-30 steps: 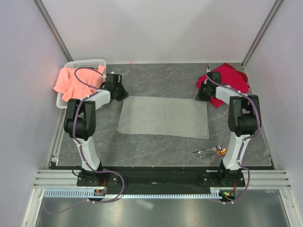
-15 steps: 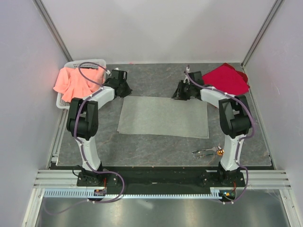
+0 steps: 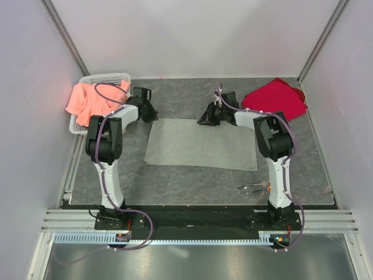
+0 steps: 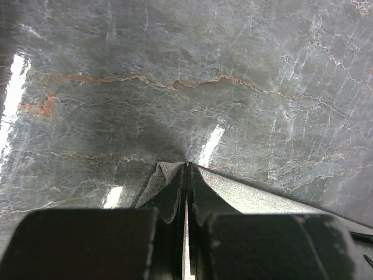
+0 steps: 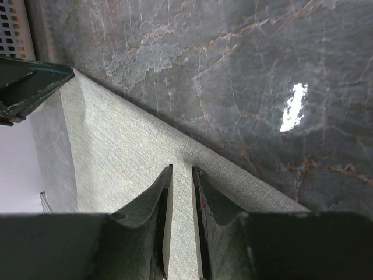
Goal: Fold the napkin into a case and place the utensils inside
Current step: Smooth out the rectangle-folded napkin at the center of the board, then pick up the rectangle-folded napkin from the center of the board.
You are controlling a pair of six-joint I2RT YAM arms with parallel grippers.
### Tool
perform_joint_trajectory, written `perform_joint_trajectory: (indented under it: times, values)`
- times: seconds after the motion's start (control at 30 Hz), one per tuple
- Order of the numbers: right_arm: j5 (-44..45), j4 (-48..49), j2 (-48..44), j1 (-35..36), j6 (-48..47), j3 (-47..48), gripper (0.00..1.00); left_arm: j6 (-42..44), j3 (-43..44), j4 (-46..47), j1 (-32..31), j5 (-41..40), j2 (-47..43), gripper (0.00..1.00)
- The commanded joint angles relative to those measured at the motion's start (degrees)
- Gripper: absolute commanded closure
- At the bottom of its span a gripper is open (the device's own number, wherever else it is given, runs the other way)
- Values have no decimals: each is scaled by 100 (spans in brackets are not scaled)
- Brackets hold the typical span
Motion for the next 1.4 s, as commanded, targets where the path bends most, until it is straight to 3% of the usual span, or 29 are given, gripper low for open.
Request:
perform_joint_trajectory:
  times: [0.0, 0.33, 0.47, 0.6, 0.67, 0.7, 0.77, 0.9, 1.03, 1.27, 1.37]
  values:
    - [-205, 353, 152, -158, 47, 248, 75, -188, 126, -262, 45, -101, 96, 98]
    - [-293, 240, 196, -886, -101, 107, 75, 145, 100, -332, 97, -163, 43, 98]
    - [-215, -312, -311, -1063, -426, 37, 73, 181, 30, -306, 97, -154, -316, 98]
    - [241, -1025, -1261, -1169, -804, -305, 58, 111, -514, 97, 97, 91, -888, 97]
    - [925, -1785, -1883, -1169, -1182, -534, 43, 23, -917, 256, 89, 171, -1204, 94]
    - [1764, -2078, -2044, -1160, -1287, -578, 39, -12, -1050, 379, 80, 284, -1527, 91]
    - [2428, -2841, -2395, -1186, -1498, -701, 32, -91, -1366, 433, 54, 408, -1793, 86]
    - [3116, -3144, -2932, -1230, -1684, -1377, 26, -214, -1842, 529, -113, 794, -2469, 80]
    - [3327, -3144, -3196, -1257, -1728, -2116, 28, -363, -2316, 783, -333, 1199, -3067, 75]
    - [3573, -3030, -3355, -1265, -1807, -2591, 48, -390, -3115, 1039, -1097, 1612, -3849, 75]
    - [3556, -3022, -3364, -1257, -1807, -2661, 50, -373, -3441, 1057, -1343, 1665, -4227, 75]
